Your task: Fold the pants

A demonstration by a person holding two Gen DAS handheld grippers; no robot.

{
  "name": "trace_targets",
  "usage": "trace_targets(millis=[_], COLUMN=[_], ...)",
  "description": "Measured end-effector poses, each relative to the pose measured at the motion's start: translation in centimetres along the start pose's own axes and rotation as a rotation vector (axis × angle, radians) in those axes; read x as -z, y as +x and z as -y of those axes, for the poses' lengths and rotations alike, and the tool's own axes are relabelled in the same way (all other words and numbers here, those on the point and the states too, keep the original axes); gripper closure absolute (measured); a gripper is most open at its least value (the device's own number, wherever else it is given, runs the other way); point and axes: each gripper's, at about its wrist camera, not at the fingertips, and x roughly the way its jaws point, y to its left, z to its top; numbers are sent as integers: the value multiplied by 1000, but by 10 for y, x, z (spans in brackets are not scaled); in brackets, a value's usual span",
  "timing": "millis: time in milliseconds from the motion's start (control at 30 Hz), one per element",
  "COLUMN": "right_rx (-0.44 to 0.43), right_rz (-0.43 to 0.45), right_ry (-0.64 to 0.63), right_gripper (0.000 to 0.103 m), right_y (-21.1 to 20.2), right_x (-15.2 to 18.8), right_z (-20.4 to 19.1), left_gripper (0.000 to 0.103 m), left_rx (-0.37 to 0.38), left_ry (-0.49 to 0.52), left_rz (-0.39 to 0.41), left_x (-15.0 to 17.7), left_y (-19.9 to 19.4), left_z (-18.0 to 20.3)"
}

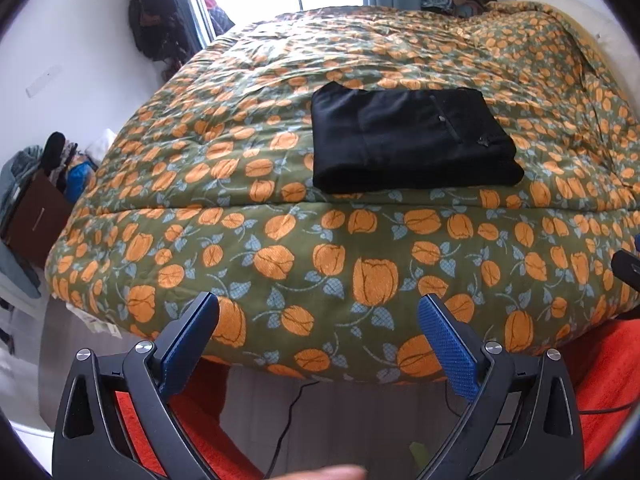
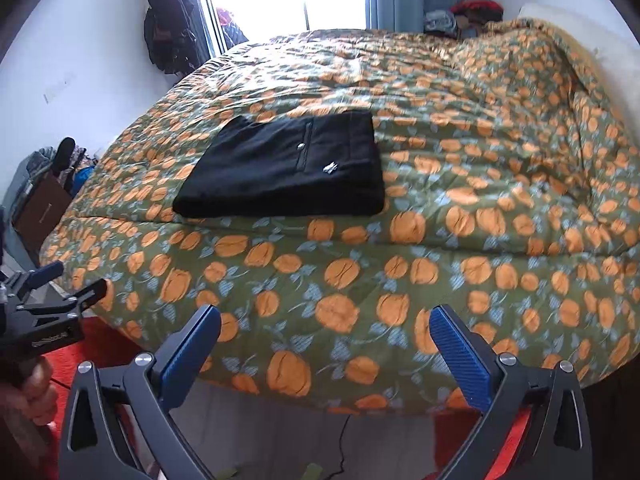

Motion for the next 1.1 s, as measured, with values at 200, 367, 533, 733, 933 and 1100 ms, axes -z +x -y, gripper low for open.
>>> trace_targets(millis=[200, 367, 533, 733, 933, 1100], right_rx=[-43, -18, -80, -24, -18, -70], right_rz=[1, 56, 73, 26, 89, 144], right_ry=[-8, -18, 5, -4, -34, -113], right_gripper=[0, 0, 0, 0, 0, 0], right_y=[-17, -45, -62, -72, -95, -114], right_x=[4, 11, 25, 41, 44, 43], right_z=[-8, -17, -14, -10, -17, -28], left_gripper=[0, 0, 0, 0, 0, 0], left_rx=[18, 92, 108, 36, 56, -3], left_ry=[36, 64, 130, 185, 149, 204], left_rz=[31, 34, 28, 114, 161, 235], left_x=[5, 11, 23, 32, 30, 31], left_y=[-16, -36, -55, -90, -107, -113], left_z=[-6, -8, -1, 6, 3, 1])
